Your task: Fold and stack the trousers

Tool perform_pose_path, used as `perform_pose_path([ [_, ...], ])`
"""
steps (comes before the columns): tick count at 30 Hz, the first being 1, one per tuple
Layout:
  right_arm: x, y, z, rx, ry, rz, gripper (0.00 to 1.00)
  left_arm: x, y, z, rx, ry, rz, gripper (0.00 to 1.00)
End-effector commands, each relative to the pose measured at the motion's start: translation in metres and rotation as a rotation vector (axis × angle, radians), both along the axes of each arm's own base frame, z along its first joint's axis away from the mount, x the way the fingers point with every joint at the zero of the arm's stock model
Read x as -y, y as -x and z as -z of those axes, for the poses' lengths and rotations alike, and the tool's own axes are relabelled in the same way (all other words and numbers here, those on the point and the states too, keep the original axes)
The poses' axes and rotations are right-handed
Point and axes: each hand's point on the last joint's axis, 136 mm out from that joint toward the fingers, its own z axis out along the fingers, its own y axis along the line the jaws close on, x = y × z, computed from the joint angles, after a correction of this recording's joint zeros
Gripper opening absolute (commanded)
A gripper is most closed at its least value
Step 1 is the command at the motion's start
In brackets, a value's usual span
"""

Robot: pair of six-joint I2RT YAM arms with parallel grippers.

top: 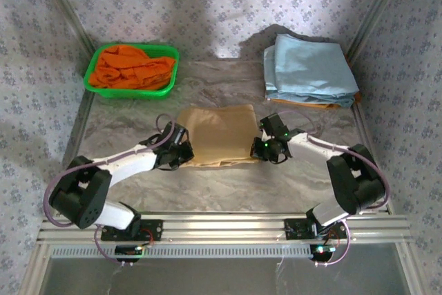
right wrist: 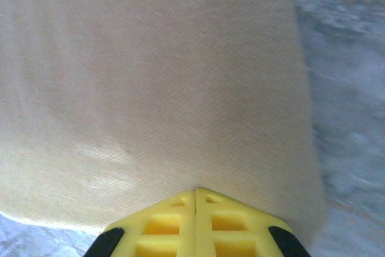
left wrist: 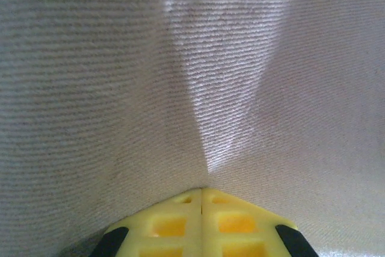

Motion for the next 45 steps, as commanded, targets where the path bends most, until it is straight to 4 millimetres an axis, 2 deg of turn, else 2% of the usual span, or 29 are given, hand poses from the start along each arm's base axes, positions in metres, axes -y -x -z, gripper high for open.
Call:
perform_pose_path([
  [1, 0.041, 0.014, -0.002, -0.063, 0.186, 0.038, 0.0, -0.023, 0.027, 0.008, -0.091, -0.108, 0.042, 0.0],
  [3, 0.037, -0.002, -0.024, -0.001, 0.194, -0.005, 0.0, -0.024, 0.027, -0.017, -0.051, -0.1, 0.058, 0.0],
  [6, 0.028, -0.029, -0.049, 0.055, 0.201, -0.013, 0.06, -0.031, 0.013, -0.06, 0.032, -0.099, 0.057, 0.08],
  [8, 0.022, -0.053, -0.054, 0.061, 0.208, -0.019, 0.07, -0.036, -0.007, -0.077, 0.071, -0.118, 0.048, 0.13],
  [10, 0.012, -0.08, -0.059, 0.078, 0.188, -0.021, 0.05, -0.034, -0.035, -0.088, 0.082, -0.117, 0.045, 0.11],
  [12, 0.007, -0.102, -0.056, 0.083, 0.177, 0.0, 0.01, -0.028, -0.065, -0.091, 0.091, -0.139, 0.05, 0.06],
  [15, -0.003, -0.129, -0.048, 0.072, 0.152, 0.033, 0.0, -0.007, -0.108, -0.085, 0.113, -0.127, 0.074, 0.0],
  [17, -0.004, -0.145, -0.039, 0.064, 0.157, 0.063, 0.0, 0.005, -0.131, -0.071, 0.119, -0.121, 0.082, 0.0],
  [20, 0.0, -0.162, -0.018, 0.036, 0.193, 0.089, 0.0, 0.002, -0.15, -0.04, 0.074, -0.142, 0.044, 0.0],
  [21, 0.001, -0.165, -0.01, 0.021, 0.2, 0.094, 0.0, -0.001, -0.153, -0.031, 0.063, -0.15, 0.033, 0.0],
  [24, 0.005, -0.165, 0.013, -0.035, 0.225, 0.096, 0.0, -0.029, -0.149, -0.008, 0.046, -0.221, -0.055, 0.0],
  [28, 0.011, -0.155, 0.03, -0.074, 0.252, 0.095, 0.0, -0.055, -0.13, 0.013, 0.013, -0.22, -0.135, 0.0],
  [30, 0.013, -0.151, 0.031, -0.074, 0.255, 0.093, 0.0, -0.065, -0.12, 0.023, -0.019, -0.236, -0.151, 0.0],
  [34, 0.017, -0.151, 0.016, -0.039, 0.263, 0.086, 0.0, -0.063, -0.11, 0.028, -0.032, -0.217, -0.118, 0.0],
  [37, 0.017, -0.155, -0.005, 0.003, 0.246, 0.08, 0.0, -0.053, -0.111, 0.01, 0.002, -0.171, -0.079, 0.01],
  [42, 0.02, -0.161, -0.065, 0.132, 0.212, 0.092, 0.0, -0.026, -0.119, -0.05, 0.132, -0.172, 0.027, 0.11],
  [45, 0.038, -0.16, -0.098, 0.215, 0.234, 0.145, 0.12, -0.002, -0.119, -0.08, 0.211, -0.181, 0.105, 0.17],
])
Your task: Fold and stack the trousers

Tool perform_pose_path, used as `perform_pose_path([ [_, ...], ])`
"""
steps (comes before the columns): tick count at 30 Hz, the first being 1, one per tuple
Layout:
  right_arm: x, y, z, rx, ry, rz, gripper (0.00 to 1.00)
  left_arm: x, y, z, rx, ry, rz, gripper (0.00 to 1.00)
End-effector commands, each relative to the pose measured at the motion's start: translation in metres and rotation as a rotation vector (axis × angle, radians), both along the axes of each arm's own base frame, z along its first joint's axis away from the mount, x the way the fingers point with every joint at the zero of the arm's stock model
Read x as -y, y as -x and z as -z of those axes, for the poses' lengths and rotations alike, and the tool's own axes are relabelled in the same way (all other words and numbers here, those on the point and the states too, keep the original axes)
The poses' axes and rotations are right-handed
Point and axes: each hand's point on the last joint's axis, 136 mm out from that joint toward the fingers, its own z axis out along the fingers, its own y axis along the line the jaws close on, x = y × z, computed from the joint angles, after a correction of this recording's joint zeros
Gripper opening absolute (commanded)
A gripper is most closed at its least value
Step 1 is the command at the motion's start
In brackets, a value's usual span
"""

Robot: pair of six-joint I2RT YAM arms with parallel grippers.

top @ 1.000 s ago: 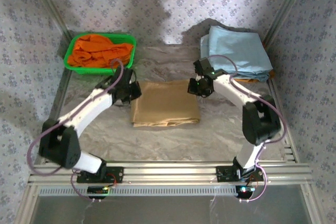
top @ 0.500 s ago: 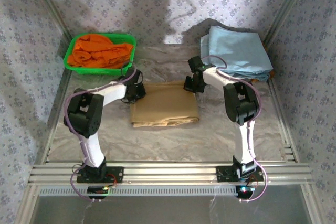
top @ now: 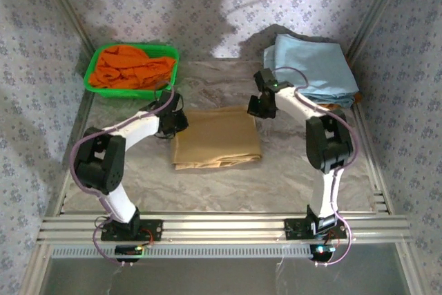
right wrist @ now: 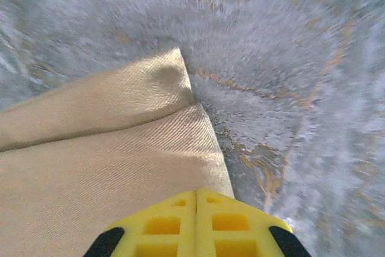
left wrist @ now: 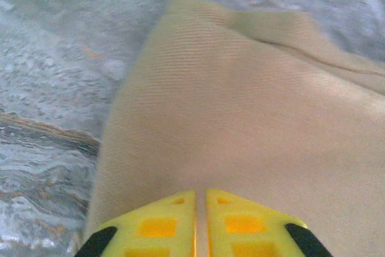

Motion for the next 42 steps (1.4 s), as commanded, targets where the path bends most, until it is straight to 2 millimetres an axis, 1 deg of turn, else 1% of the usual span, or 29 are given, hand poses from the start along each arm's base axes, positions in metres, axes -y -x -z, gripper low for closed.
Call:
perform_pose_path([
  [1, 0.03, 0.004, -0.049, 0.114, 0.052, 0.067, 0.18, 0.029, -0.002, -0.051, 0.119, -0.021, 0.119, 0.2],
  [2, 0.041, 0.005, -0.056, 0.141, 0.071, 0.099, 0.22, 0.039, -0.003, -0.059, 0.148, -0.02, 0.151, 0.22],
  [4, 0.062, 0.009, -0.066, 0.188, 0.109, 0.158, 0.27, 0.054, -0.002, -0.068, 0.184, -0.021, 0.192, 0.23],
  [5, 0.076, 0.013, -0.069, 0.202, 0.138, 0.205, 0.35, 0.061, 0.0, -0.073, 0.2, -0.016, 0.21, 0.23],
  [6, 0.085, 0.011, -0.077, 0.25, 0.149, 0.247, 0.48, 0.067, 0.003, -0.077, 0.219, -0.011, 0.229, 0.23],
  [7, 0.091, 0.01, -0.079, 0.276, 0.16, 0.266, 0.58, 0.069, 0.006, -0.08, 0.233, -0.01, 0.236, 0.24],
  [8, 0.095, 0.009, -0.078, 0.295, 0.174, 0.279, 0.66, 0.072, 0.01, -0.085, 0.249, -0.006, 0.245, 0.24],
  [9, 0.093, 0.006, -0.074, 0.292, 0.171, 0.262, 0.69, 0.071, 0.013, -0.087, 0.26, -0.009, 0.243, 0.24],
  [10, 0.089, 0.002, -0.07, 0.275, 0.167, 0.237, 0.7, 0.068, 0.017, -0.089, 0.265, -0.01, 0.236, 0.24],
  [11, 0.083, -0.002, -0.06, 0.23, 0.173, 0.217, 0.72, 0.065, 0.02, -0.091, 0.272, -0.006, 0.227, 0.25],
  [13, 0.073, -0.011, -0.042, 0.157, 0.22, 0.184, 0.72, 0.057, 0.028, -0.09, 0.274, -0.013, 0.213, 0.25],
  [15, 0.072, -0.02, -0.019, 0.093, 0.324, 0.195, 0.74, 0.047, 0.036, -0.088, 0.28, -0.024, 0.193, 0.25],
  [17, 0.075, -0.028, -0.003, 0.053, 0.399, 0.229, 0.77, 0.038, 0.042, -0.084, 0.275, -0.034, 0.178, 0.25],
  [19, 0.077, -0.038, 0.004, 0.043, 0.462, 0.247, 0.8, 0.031, 0.048, -0.082, 0.275, -0.032, 0.167, 0.25],
  [21, 0.08, -0.046, 0.007, 0.036, 0.504, 0.305, 0.84, 0.024, 0.053, -0.081, 0.28, -0.027, 0.155, 0.25],
  [25, 0.075, -0.065, 0.013, 0.015, 0.523, 0.325, 0.9, 0.012, 0.059, -0.086, 0.307, -0.002, 0.127, 0.25],
  [30, 0.077, -0.081, 0.027, -0.057, 0.596, 0.301, 0.9, -0.001, 0.064, -0.09, 0.325, 0.043, 0.095, 0.25],
  [31, 0.076, -0.085, 0.031, -0.071, 0.592, 0.283, 0.9, -0.003, 0.064, -0.089, 0.324, 0.047, 0.089, 0.25],
  [32, 0.074, -0.089, 0.04, -0.095, 0.57, 0.252, 0.88, -0.006, 0.065, -0.089, 0.325, 0.051, 0.083, 0.25],
  [33, 0.077, -0.091, 0.045, -0.112, 0.57, 0.254, 0.85, -0.008, 0.065, -0.089, 0.326, 0.055, 0.077, 0.25],
  [34, 0.081, -0.089, 0.048, -0.132, 0.565, 0.274, 0.84, -0.01, 0.065, -0.089, 0.327, 0.057, 0.069, 0.25],
  [37, 0.087, -0.085, 0.064, -0.181, 0.566, 0.256, 0.8, -0.015, 0.065, -0.089, 0.321, 0.077, 0.052, 0.24],
  [40, 0.099, -0.08, 0.075, -0.225, 0.59, 0.236, 0.72, -0.015, 0.066, -0.09, 0.326, 0.092, 0.051, 0.23],
  [42, 0.109, -0.078, 0.078, -0.242, 0.601, 0.253, 0.61, -0.016, 0.065, -0.091, 0.332, 0.095, 0.047, 0.23],
])
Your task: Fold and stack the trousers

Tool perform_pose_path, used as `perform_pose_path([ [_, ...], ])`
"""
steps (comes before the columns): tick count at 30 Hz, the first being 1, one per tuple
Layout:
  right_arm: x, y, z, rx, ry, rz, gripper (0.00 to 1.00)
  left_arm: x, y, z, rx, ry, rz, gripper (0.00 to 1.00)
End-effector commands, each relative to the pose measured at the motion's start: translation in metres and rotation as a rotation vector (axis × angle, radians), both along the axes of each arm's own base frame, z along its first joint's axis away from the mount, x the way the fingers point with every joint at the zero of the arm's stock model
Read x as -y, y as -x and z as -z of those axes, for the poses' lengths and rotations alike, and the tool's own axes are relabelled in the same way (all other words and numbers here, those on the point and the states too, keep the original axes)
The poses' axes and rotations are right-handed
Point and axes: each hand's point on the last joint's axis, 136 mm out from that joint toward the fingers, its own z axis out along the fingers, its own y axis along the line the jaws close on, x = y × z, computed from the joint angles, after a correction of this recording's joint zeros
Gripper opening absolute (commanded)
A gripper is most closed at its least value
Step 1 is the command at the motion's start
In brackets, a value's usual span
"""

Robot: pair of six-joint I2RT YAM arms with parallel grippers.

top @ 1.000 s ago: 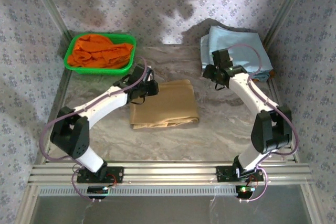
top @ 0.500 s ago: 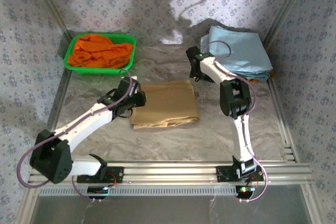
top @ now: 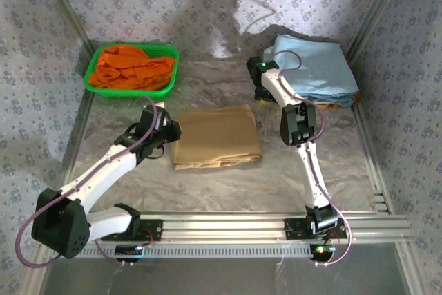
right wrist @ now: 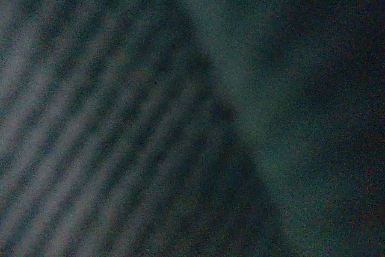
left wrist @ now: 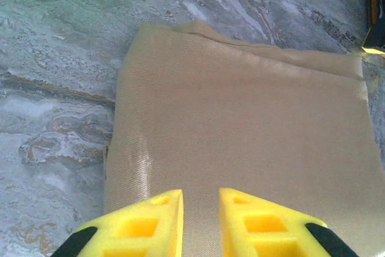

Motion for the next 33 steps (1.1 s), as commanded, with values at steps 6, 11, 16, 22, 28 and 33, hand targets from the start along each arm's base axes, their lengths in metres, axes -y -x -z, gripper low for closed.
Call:
perform_pose_path([
  [6, 0.039, 0.019, 0.011, -0.086, 0.083, 0.059, 0.13, 0.0, -0.005, -0.015, 0.051, 0.053, -0.005, 0.2],
  [11, 0.03, 0.021, -0.005, -0.026, 0.093, -0.008, 0.0, 0.0, -0.006, -0.016, 0.051, 0.058, -0.008, 0.19],
  [16, -0.013, 0.053, 0.003, -0.017, 0.037, -0.11, 0.0, -0.001, -0.005, -0.008, 0.024, 0.056, -0.017, 0.18],
  [22, -0.066, 0.105, 0.03, -0.052, -0.003, -0.199, 0.0, -0.003, 0.004, 0.003, -0.018, 0.053, -0.015, 0.17],
  [28, -0.113, 0.135, 0.032, -0.051, -0.053, -0.242, 0.0, -0.01, 0.019, 0.013, -0.049, 0.046, -0.025, 0.18],
  [33, -0.128, 0.139, 0.02, -0.042, -0.066, -0.266, 0.0, -0.021, 0.031, 0.017, -0.059, 0.029, -0.054, 0.19],
])
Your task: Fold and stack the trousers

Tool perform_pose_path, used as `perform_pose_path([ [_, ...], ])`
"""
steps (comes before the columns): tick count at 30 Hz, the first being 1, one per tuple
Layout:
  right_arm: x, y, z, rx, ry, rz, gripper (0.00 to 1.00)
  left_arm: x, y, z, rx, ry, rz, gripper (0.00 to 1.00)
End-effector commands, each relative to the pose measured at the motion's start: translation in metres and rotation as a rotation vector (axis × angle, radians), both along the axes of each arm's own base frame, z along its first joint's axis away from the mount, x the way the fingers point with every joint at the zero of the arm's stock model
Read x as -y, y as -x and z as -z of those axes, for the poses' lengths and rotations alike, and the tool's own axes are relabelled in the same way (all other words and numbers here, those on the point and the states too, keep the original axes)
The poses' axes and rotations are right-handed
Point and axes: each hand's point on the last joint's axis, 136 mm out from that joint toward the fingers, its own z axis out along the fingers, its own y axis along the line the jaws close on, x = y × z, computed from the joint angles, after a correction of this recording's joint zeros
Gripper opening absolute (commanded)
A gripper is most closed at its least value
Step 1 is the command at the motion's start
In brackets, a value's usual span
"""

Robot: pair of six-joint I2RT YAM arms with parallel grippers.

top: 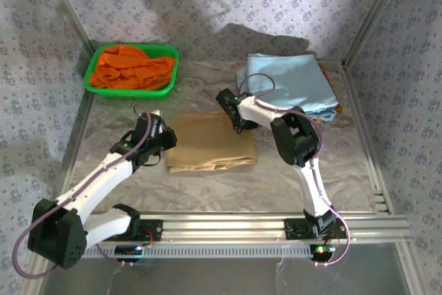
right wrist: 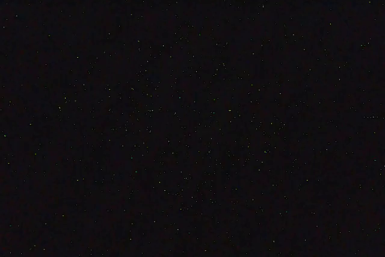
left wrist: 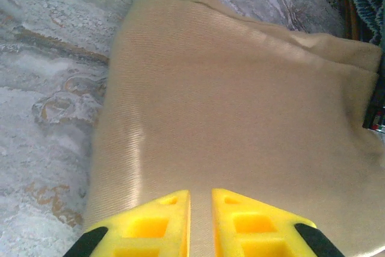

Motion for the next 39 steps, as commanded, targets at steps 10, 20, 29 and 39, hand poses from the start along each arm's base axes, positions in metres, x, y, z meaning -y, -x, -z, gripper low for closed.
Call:
perform_pose_path([
  [10, -0.029, 0.044, -0.051, -0.113, -0.241, -0.164, 0.57, -0.043, 0.013, 0.036, -0.19, -0.139, -0.143, 0.76],
  [20, -0.023, 0.094, -0.063, -0.156, -0.392, -0.243, 0.63, -0.048, 0.0, 0.072, -0.335, -0.08, -0.151, 0.92],
  [29, -0.031, 0.119, -0.024, -0.271, -0.62, -0.304, 0.62, -0.043, 0.008, 0.107, -0.464, 0.029, -0.126, 0.88],
  [39, -0.034, 0.134, 0.008, -0.322, -0.753, -0.281, 0.45, -0.01, 0.025, 0.123, -0.488, 0.208, 0.008, 0.67],
])
